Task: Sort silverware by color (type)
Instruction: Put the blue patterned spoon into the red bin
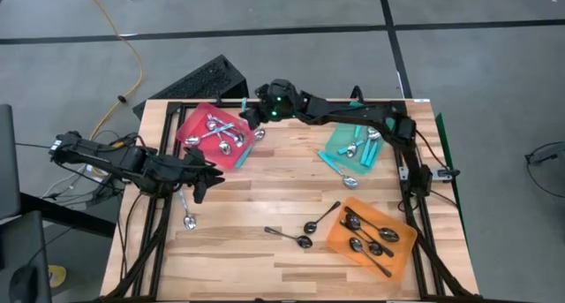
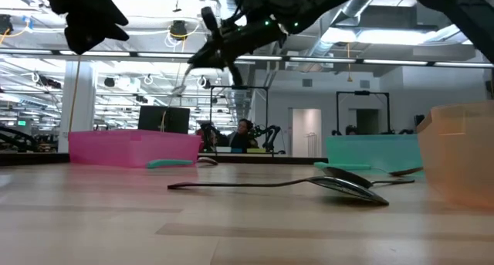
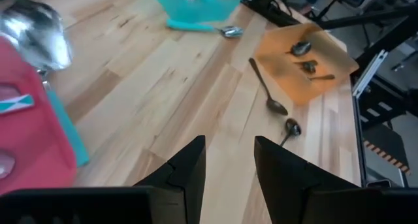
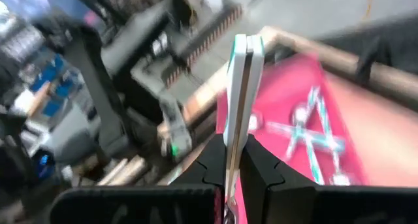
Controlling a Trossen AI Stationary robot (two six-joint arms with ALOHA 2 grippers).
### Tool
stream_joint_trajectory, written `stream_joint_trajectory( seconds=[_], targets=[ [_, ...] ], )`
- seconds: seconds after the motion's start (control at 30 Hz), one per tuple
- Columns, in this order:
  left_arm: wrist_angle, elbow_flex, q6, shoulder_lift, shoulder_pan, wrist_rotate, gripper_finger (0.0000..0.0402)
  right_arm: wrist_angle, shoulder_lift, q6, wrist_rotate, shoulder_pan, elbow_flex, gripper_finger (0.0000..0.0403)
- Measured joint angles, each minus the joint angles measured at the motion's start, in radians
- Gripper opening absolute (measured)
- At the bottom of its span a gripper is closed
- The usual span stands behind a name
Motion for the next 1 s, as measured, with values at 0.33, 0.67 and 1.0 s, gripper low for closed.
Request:
stream_joint_trajectory(
  seconds=[0.33,0.67,1.0],
  targets=[
    [-0.048,-0.001,-0.024,-0.002,0.0,0.001,0.0114,0.06,0.197,0.043,-0.05,0.016,0.183,0.0041],
    [-0.05,-0.001,-0.035,-0.002,0.0,0.004,0.0114,0.027,0.378,0.084,-0.081,0.035,0.392,0.0041],
    [-0.091,-0.001,-0.035,-0.001,0.0,-0.022,0.0114,-0.175,0.377,-0.03,-0.032,0.003,0.395,0.0041]
  ],
)
